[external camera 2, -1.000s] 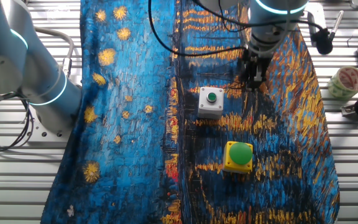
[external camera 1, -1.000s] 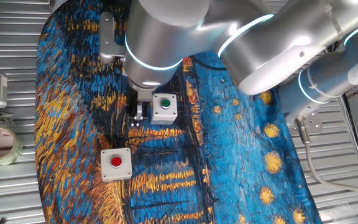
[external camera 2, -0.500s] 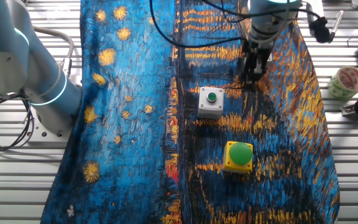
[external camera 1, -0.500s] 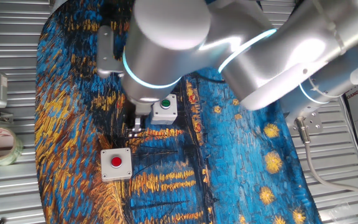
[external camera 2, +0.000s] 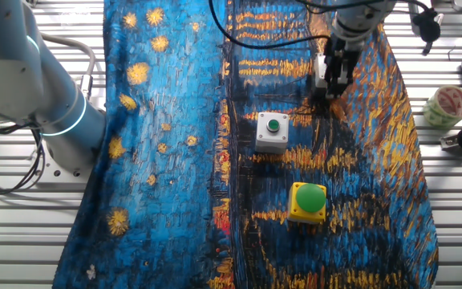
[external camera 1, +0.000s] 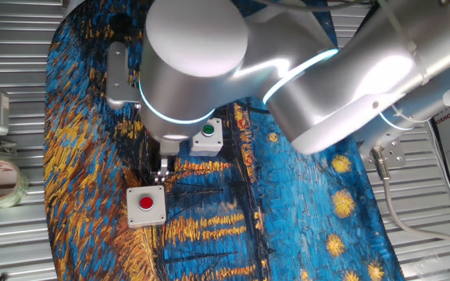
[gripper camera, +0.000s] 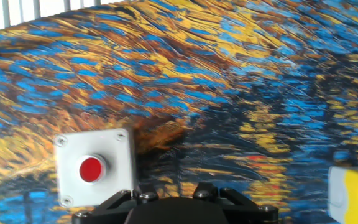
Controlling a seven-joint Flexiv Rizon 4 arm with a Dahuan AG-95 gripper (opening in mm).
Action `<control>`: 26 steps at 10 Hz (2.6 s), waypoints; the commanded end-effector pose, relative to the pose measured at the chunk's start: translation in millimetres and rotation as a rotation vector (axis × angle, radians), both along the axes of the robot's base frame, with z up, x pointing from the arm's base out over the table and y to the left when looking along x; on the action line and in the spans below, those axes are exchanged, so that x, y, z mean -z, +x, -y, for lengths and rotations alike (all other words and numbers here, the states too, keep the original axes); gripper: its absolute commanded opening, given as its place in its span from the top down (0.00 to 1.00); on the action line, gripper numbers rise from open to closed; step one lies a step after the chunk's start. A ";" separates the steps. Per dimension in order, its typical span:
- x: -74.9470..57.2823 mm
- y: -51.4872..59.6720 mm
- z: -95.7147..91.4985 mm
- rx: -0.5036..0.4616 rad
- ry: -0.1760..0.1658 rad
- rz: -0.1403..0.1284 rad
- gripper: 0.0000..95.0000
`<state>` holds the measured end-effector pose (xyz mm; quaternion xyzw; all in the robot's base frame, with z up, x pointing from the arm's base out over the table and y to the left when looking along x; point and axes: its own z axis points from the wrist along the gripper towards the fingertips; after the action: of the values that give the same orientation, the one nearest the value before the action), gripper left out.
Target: Press three buttons from left to right in sequence
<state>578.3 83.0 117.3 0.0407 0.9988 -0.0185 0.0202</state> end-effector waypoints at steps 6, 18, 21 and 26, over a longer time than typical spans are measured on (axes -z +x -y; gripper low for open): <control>-7.3 7.3 -24.0 0.030 0.011 -0.011 0.60; -5.6 4.3 -30.5 0.035 0.032 0.082 0.60; -5.6 4.3 -30.5 0.032 0.036 0.076 0.60; -5.6 4.3 -30.5 0.061 0.044 0.075 0.60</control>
<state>582.6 113.8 122.8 0.0732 0.9957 0.0048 0.0562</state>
